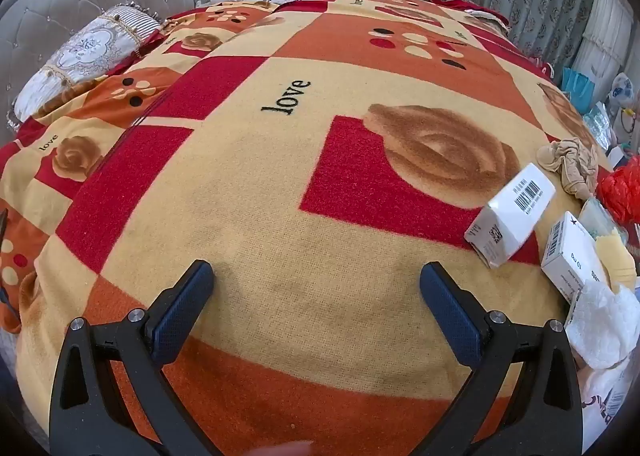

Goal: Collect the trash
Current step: 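Move both tools over the trash items on the blanket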

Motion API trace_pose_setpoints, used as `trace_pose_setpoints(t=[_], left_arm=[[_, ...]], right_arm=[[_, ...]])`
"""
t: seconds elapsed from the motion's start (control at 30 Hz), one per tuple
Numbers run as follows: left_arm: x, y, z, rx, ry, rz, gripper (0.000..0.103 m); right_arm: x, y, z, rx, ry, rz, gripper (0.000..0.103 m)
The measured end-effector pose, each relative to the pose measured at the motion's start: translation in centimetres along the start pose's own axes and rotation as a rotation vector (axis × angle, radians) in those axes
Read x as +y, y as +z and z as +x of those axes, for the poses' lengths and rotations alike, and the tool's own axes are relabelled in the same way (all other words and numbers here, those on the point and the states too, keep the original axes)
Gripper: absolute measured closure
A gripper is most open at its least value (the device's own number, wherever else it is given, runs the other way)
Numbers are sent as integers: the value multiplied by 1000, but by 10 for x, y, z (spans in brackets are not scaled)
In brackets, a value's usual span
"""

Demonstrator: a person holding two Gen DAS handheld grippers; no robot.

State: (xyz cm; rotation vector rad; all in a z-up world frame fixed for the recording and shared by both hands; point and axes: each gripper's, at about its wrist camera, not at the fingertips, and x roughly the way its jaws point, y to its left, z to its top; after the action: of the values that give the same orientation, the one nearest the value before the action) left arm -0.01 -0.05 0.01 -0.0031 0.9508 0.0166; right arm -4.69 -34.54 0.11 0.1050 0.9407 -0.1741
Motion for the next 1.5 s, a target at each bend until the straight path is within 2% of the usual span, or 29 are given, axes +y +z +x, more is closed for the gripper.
trace_pose_setpoints(t=[0.23, 0.37, 0.47, 0.63, 0.73, 0.93, 1.03, 1.13, 1.27, 1.4, 1.5], left_arm=[[0, -1, -1, 5, -8, -6, 0], [2, 2, 0, 34, -22, 6, 0], [14, -1, -7, 38, -36, -10, 0], [9, -3, -51, -64, 16, -3, 0], [8, -4, -78, -116, 20, 5, 0], [-7, -9, -122, -167, -46, 15, 0], [-22, -15, -138, -198, -51, 42, 0], [-39, -21, -150, -218, -71, 64, 0], [-52, -25, -158, -229, -104, 66, 0], [-66, -26, -164, -246, -126, 72, 0], [-75, -27, -168, -256, -138, 79, 0]], right_arm=[[0, 0, 0, 0, 0, 0, 0], [0, 0, 0, 0, 0, 0, 0], [0, 0, 0, 0, 0, 0, 0], [0, 0, 0, 0, 0, 0, 0], [0, 0, 0, 0, 0, 0, 0], [0, 0, 0, 0, -2, -1, 0], [0, 1, -1, 18, 17, -10, 0], [-3, -7, -14, 29, 21, -7, 0], [-17, -20, -52, -36, 16, 15, 0], [-14, -20, -84, -110, -17, -5, 0], [-11, -19, -108, -149, -5, -13, 0]])
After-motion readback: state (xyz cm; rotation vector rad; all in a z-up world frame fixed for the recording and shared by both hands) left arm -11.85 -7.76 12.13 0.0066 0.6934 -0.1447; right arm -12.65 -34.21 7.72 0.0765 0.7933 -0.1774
